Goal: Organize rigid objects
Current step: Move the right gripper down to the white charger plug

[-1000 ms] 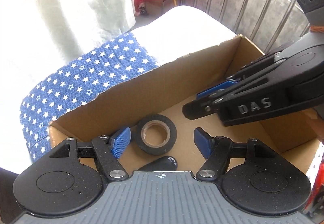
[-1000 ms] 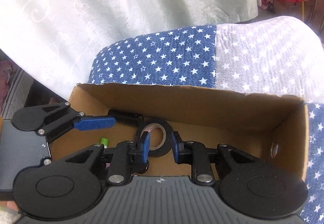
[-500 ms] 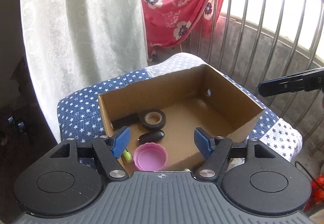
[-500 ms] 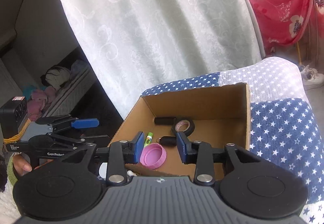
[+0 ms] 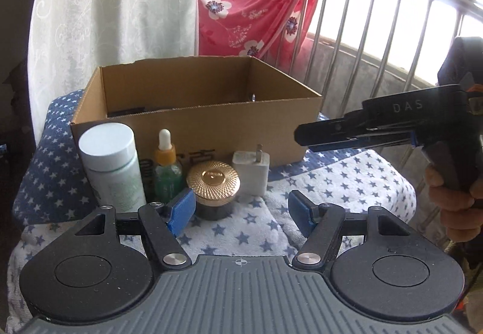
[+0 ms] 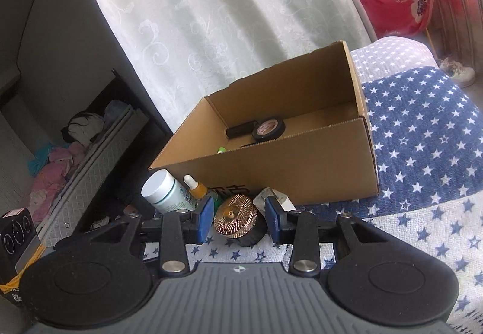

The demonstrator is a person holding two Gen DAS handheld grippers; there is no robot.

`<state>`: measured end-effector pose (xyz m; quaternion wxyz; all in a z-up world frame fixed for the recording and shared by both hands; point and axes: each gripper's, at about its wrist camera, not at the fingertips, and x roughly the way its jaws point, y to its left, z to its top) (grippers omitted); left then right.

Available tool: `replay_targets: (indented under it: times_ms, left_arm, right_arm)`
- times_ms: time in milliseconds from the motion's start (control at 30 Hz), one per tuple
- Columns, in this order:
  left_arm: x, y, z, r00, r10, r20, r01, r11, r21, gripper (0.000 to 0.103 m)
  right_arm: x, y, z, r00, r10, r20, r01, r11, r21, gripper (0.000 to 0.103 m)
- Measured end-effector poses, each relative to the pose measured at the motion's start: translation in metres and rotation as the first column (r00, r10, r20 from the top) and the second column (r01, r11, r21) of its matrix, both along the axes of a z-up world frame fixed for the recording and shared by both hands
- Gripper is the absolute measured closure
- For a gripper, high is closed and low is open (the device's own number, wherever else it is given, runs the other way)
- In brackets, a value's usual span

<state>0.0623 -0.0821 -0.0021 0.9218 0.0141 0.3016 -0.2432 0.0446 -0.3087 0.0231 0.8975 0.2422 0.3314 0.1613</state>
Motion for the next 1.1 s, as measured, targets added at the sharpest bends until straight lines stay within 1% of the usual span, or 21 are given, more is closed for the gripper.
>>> replay_targets:
  times_ms: [67,100,200,300,367,433,533,733,767,833,900,1033,1100]
  left_arm:
    - [-0.003,-0.011,-0.010,1.000,0.006,0.010,-0.006,1.000,0.019,0.037]
    - [-0.004,-0.017,-0.017,1.000,0.008,0.015,-0.009,1.000,0.029,0.040]
    - [-0.002,-0.031,-0.028,1.000,0.003,0.023,-0.003,0.999,0.037,0.045]
    - [-0.001,-0.042,-0.037,1.000,0.008,0.028,-0.009,0.999,0.045,0.050]
    - [0.000,-0.047,-0.040,0.999,0.007,0.032,-0.009,0.998,0.054,0.052]
    - [0.003,-0.051,-0.042,0.999,0.010,0.038,-0.012,0.998,0.063,0.056]
    - [0.008,-0.053,-0.044,0.999,0.023,0.039,-0.026,0.997,0.072,0.059]
    - [0.013,-0.057,-0.047,0.999,0.022,0.035,-0.024,0.997,0.072,0.061]
    - [0.013,-0.057,-0.047,0.999,0.020,0.035,-0.022,0.997,0.071,0.061]
    - [0.012,-0.057,-0.048,0.999,0.020,0.038,-0.023,0.997,0.072,0.061]
    - [0.013,-0.061,-0.048,0.999,0.024,0.043,-0.027,0.997,0.076,0.061]
    - [0.010,-0.063,-0.048,0.998,0.030,0.057,-0.035,0.995,0.089,0.060]
    - [0.007,-0.064,-0.048,0.998,0.023,0.064,-0.029,0.995,0.091,0.060]
  right_arm:
    - [0.002,0.002,-0.011,1.000,-0.010,-0.007,0.010,1.000,-0.006,0.063]
    - [0.003,0.003,-0.015,1.000,-0.010,0.001,0.010,1.000,-0.013,0.063]
    - [0.006,0.008,-0.022,1.000,-0.002,0.021,0.003,0.998,-0.064,0.063]
    - [0.011,0.018,-0.027,0.999,0.034,0.025,-0.029,0.986,-0.166,0.063]
    - [0.015,0.025,-0.030,0.998,0.058,0.028,-0.049,0.969,-0.243,0.063]
    - [0.020,0.031,-0.031,0.996,0.086,0.030,-0.072,0.945,-0.319,0.059]
    - [0.028,0.036,-0.033,0.993,0.111,0.040,-0.087,0.918,-0.386,0.058]
    - [0.042,0.046,-0.041,0.983,0.182,0.040,-0.145,0.884,-0.444,0.059]
    - [0.044,0.047,-0.042,0.981,0.190,0.041,-0.152,0.882,-0.447,0.061]
    - [0.047,0.048,-0.045,0.980,0.196,0.046,-0.155,0.882,-0.446,0.064]
    - [0.048,0.046,-0.046,0.979,0.199,0.049,-0.159,0.888,-0.432,0.065]
    - [0.045,0.040,-0.043,0.986,0.162,0.026,-0.138,0.906,-0.399,0.068]
    - [0.041,0.038,-0.040,0.988,0.151,0.016,-0.132,0.910,-0.393,0.070]
